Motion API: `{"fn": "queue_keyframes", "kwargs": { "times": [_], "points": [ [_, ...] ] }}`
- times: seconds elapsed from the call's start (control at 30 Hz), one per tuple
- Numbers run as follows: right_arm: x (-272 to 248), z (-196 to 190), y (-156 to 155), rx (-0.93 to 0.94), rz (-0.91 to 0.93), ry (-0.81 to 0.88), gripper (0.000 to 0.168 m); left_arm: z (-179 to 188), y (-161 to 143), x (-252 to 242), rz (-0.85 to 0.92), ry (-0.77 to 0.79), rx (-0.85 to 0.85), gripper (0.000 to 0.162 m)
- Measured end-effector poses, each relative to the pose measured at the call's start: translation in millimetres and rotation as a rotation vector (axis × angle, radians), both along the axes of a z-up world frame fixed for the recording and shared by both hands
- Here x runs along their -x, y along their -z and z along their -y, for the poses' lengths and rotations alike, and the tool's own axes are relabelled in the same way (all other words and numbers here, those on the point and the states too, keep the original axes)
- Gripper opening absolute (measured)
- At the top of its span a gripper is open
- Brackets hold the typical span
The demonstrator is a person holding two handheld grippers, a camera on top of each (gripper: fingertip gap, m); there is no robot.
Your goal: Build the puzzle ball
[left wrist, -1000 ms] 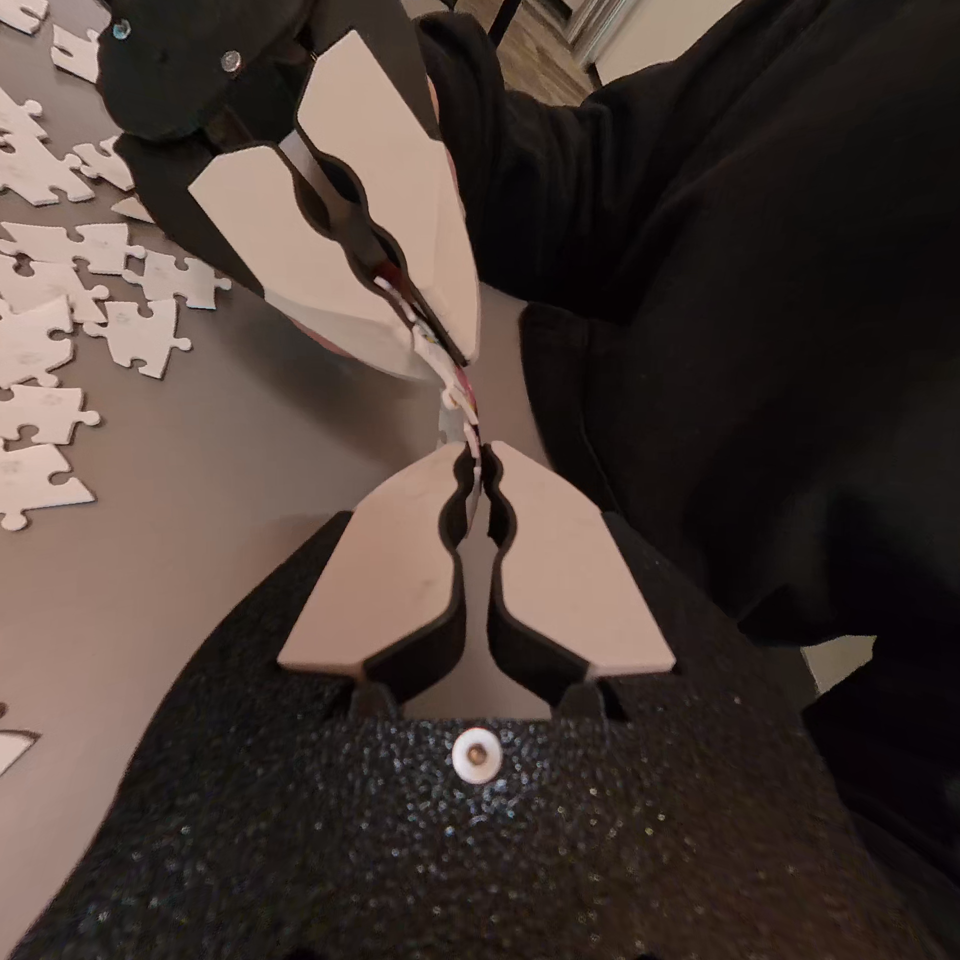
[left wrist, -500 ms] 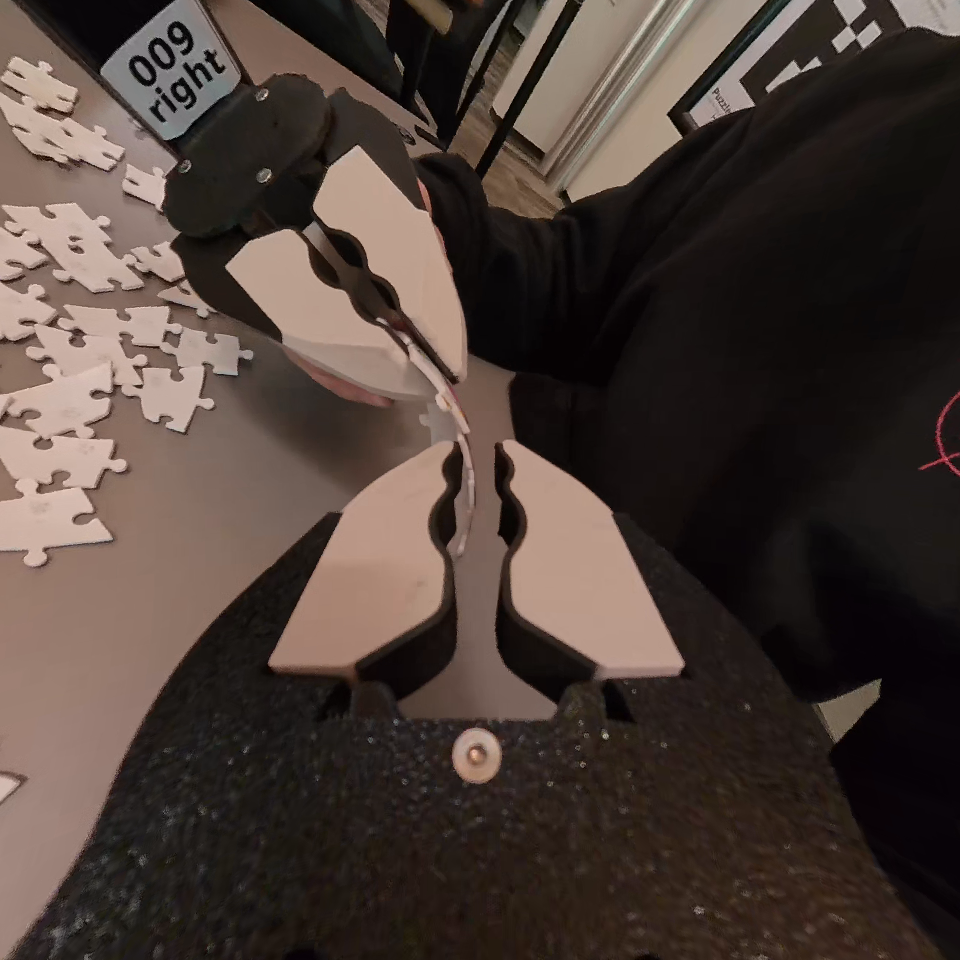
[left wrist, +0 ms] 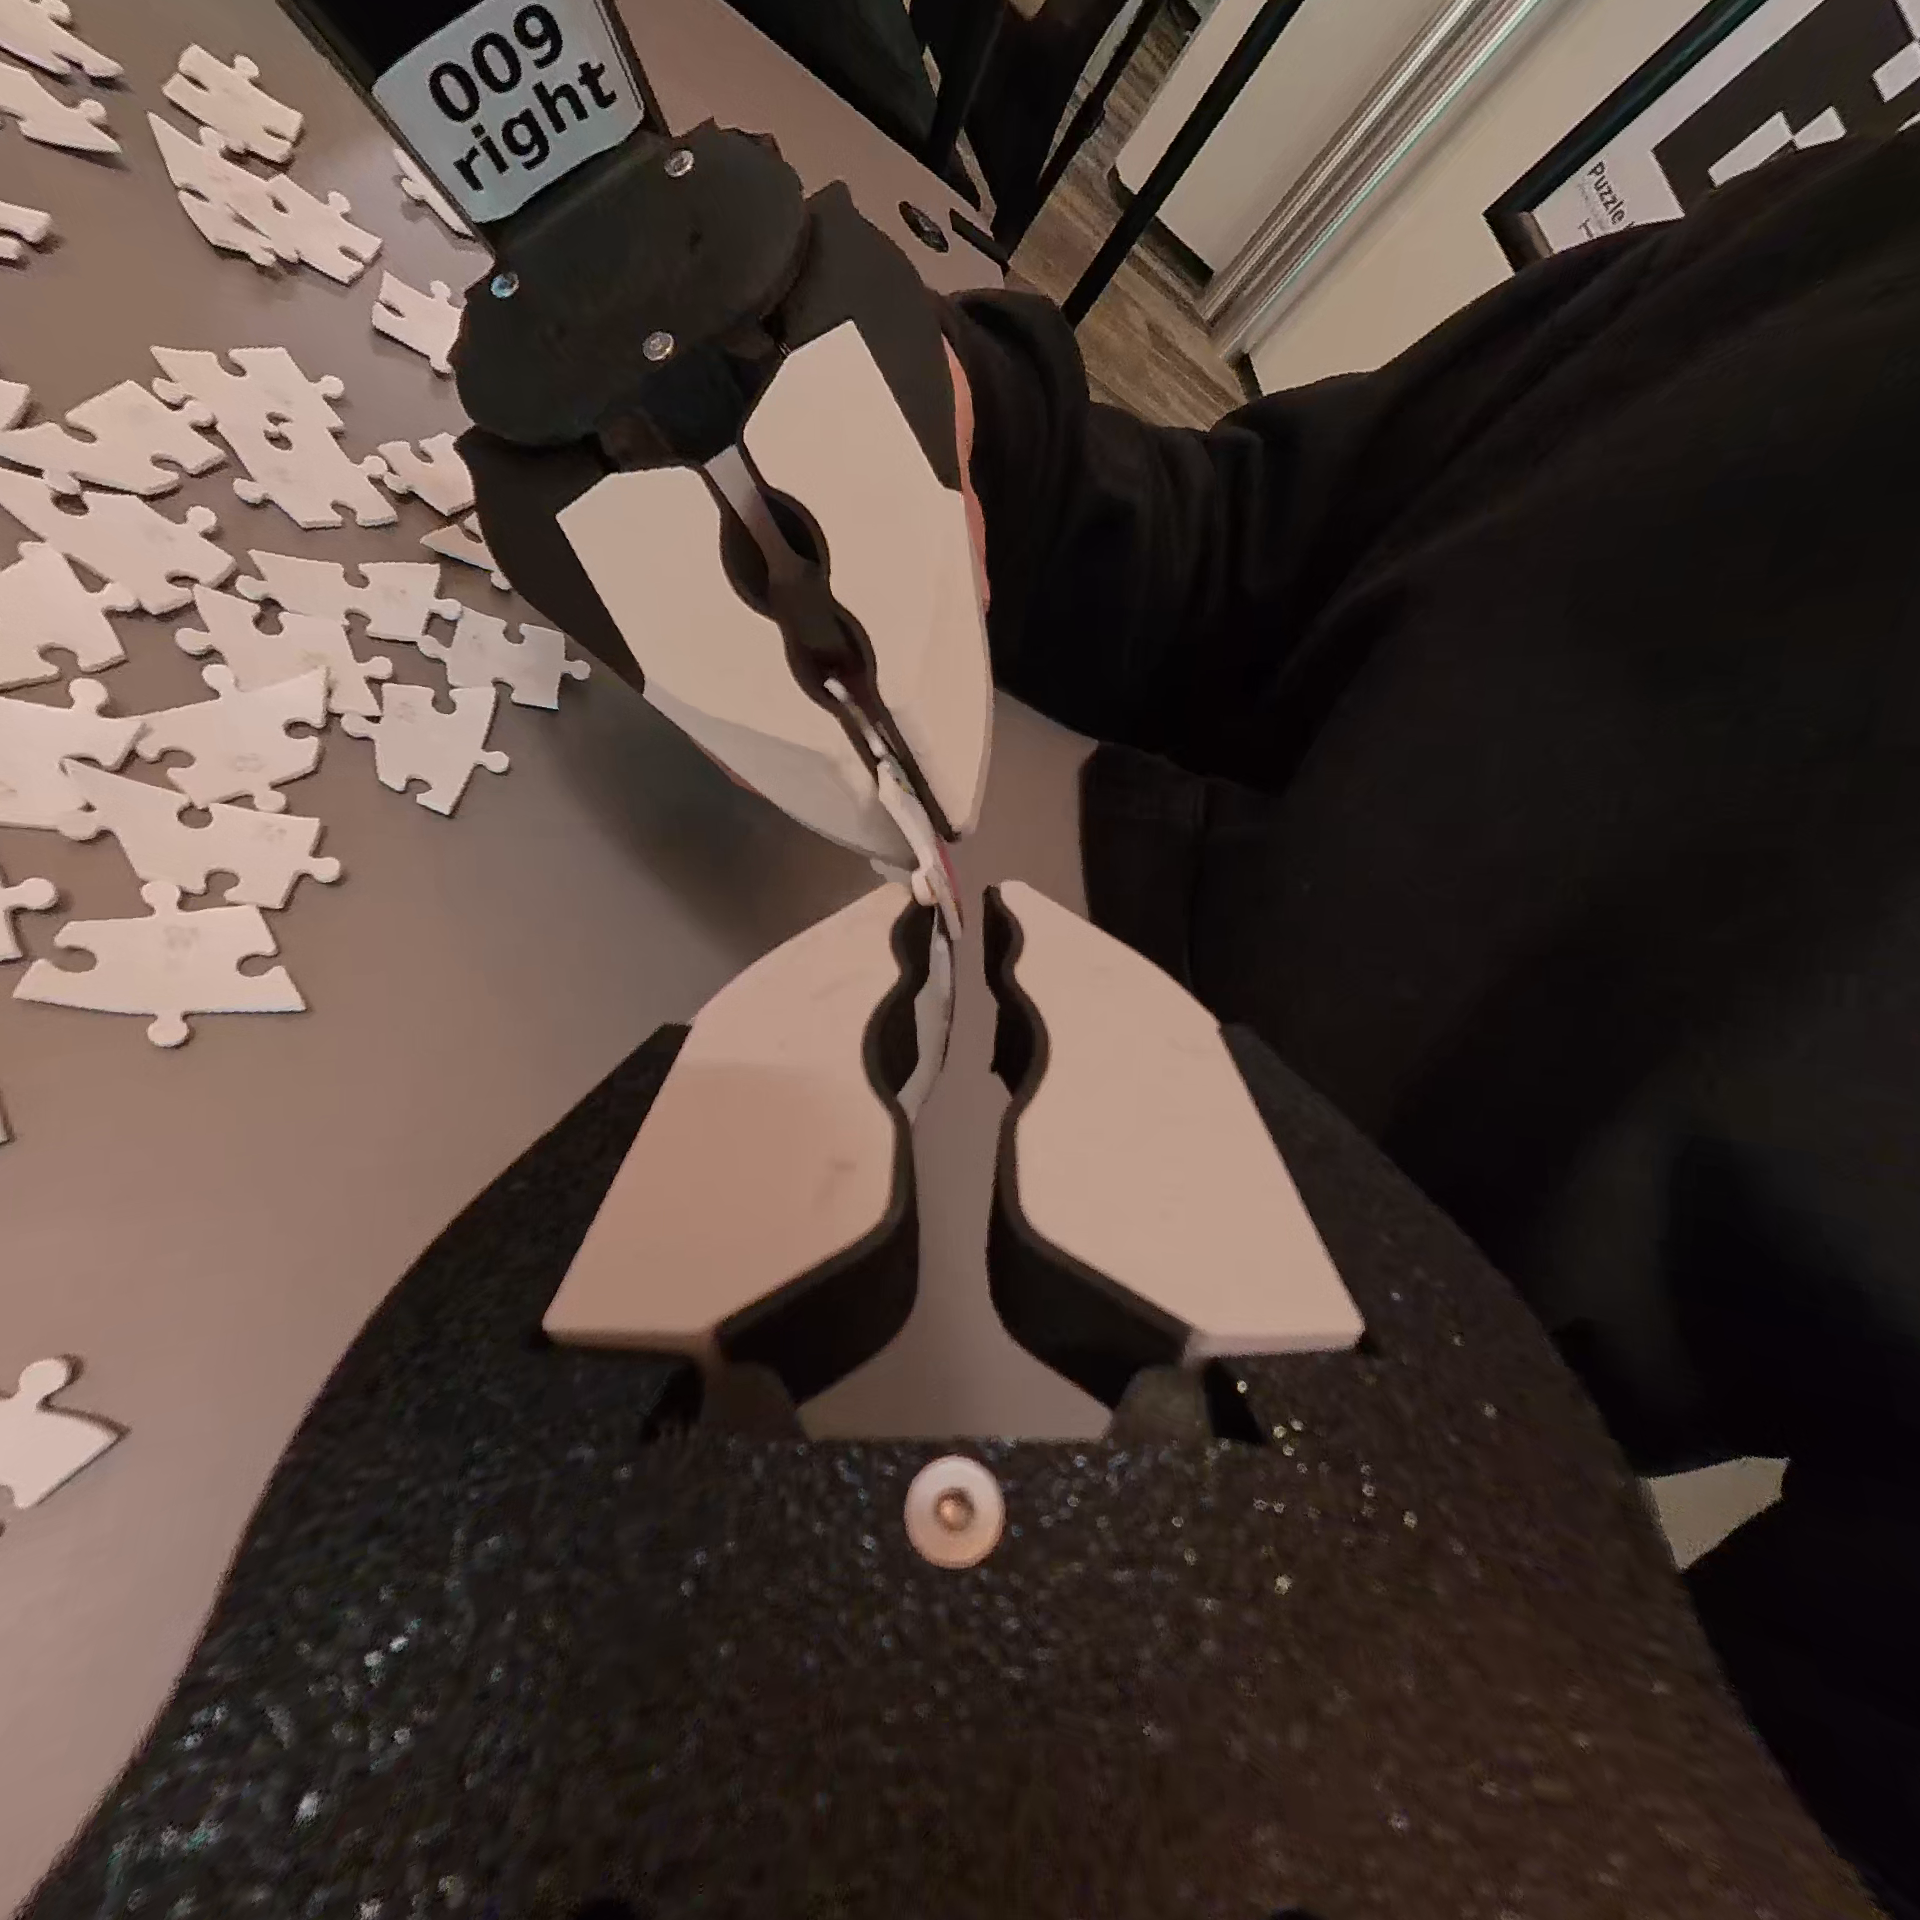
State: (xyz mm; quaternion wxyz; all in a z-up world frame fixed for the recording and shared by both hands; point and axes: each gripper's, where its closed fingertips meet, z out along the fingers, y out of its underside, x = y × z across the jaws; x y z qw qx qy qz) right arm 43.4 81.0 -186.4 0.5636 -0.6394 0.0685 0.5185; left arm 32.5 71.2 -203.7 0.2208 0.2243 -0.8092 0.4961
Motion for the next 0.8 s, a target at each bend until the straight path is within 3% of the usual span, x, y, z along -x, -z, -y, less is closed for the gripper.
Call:
{"fn": "queue_keyframes", "kwargs": {
  "times": [0.27,0.33,0.43,0.53,0.8],
  "points": [
    [1,1,-2,-0.013,-0.004,0.002,0.005,1,0,0,-0.007,0.014,0.047,0.003],
    [-1,0,-4,-0.019,-0.003,0.019,0.011,1,-1,-1,0.013,0.014,0.054,0.002],
    [-14,1,-8,-0.032,-0.006,0.09,0.034,-1,-6,-7,0.036,-0.021,0.084,0.002],
    [-28,6,-14,-0.068,0.025,0.174,0.043,-5,-10,-16,0.005,-0.083,0.115,0.002],
    [-26,-4,-5,-0.057,0.224,0.252,0.036,-12,-23,-30,0.028,-0.203,0.19,0.002]
  ]
}}
